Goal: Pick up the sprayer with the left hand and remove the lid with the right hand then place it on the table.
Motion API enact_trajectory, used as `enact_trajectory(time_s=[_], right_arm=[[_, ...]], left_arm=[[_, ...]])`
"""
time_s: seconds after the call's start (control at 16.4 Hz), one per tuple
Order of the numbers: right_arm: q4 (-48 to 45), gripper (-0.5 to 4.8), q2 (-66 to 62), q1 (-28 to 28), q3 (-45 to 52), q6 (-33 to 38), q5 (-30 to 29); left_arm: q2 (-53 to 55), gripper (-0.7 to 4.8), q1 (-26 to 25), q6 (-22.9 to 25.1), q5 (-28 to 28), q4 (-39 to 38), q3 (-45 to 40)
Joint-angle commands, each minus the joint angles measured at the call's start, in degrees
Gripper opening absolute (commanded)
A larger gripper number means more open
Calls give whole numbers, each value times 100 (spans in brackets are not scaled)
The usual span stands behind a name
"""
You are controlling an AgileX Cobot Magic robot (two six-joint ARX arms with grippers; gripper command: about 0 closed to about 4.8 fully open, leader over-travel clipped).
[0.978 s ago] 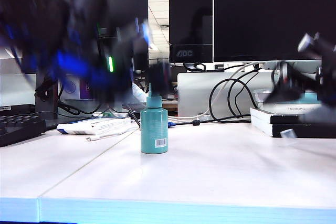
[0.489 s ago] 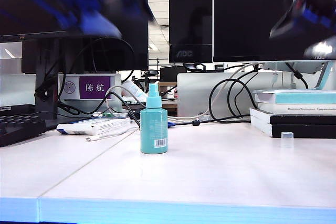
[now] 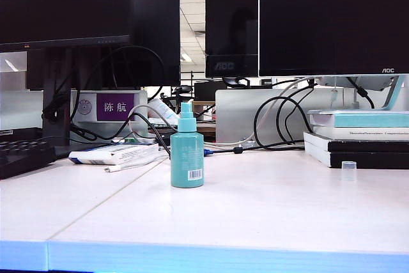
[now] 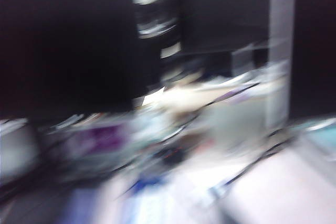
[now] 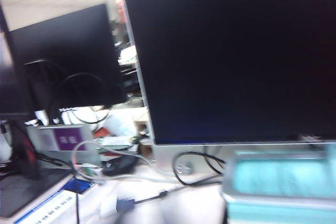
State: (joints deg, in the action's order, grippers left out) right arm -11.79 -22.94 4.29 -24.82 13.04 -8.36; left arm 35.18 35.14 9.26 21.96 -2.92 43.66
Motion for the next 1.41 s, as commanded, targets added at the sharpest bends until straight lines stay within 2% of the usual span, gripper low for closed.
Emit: enact_trajectory(time_s=[0.06, 0.18, 0.37, 0.49, 0.55, 0.61, 0.73, 0.79, 0.86, 0.98, 1.1, 1.16, 1.22, 1.28, 1.35, 1.41], right_arm=[[903, 16, 752, 4, 9, 42, 76], [1064, -3, 1211, 4, 199, 42, 83], [977, -3, 1851, 2, 953, 195, 111], [575, -2, 2050, 2, 1554, 498, 195], [348, -2, 2048, 2, 1794, 496, 243], [186, -2, 2063, -2, 2037, 496, 396], [39, -2, 2044, 0, 2448, 393, 352], [195, -2, 2046, 2, 2448, 166, 323], [319, -2, 2046, 2, 2448, -361, 302], [352, -2, 2046, 2, 2448, -675, 184], [527, -2, 2046, 2, 2448, -686, 155], [763, -2, 2048, 2, 2448, -686, -33], [1086, -1, 2048, 2, 2448, -684, -341], [1172, -1, 2048, 2, 2448, -619, 33], [1296, -1, 2048, -2, 2448, -542, 632], [1460, -1, 2048, -4, 2448, -245, 726]], left_arm=[[-765, 205, 0, -72, 629, -1305, -94], [-1561, 205, 0, -92, 750, -1388, -645], [-2983, 202, 0, -70, 437, -1355, -1897], [-3534, 105, 0, -79, 334, -352, -2583], [-3506, 66, -24, -431, 551, 302, -2839], [-3410, 64, -35, -262, 457, 614, -3021], [-3174, 65, -37, -17, 374, 643, -3563], [-3161, 65, -37, 87, 70, 651, -3757], [-3161, 65, -37, 275, -254, 680, -4006], [-3161, 66, -39, 439, -256, 691, -4225], [-3163, 65, -39, 363, -247, 627, -4328], [-3161, 65, -37, 361, -245, 597, -4325], [-3163, 65, -35, 367, 0, 643, -4325], [-3163, 66, -35, 317, 573, 634, -4325], [-3163, 66, -35, 271, 568, 634, -4325], [-3163, 66, -35, 271, 568, 634, -4325]])
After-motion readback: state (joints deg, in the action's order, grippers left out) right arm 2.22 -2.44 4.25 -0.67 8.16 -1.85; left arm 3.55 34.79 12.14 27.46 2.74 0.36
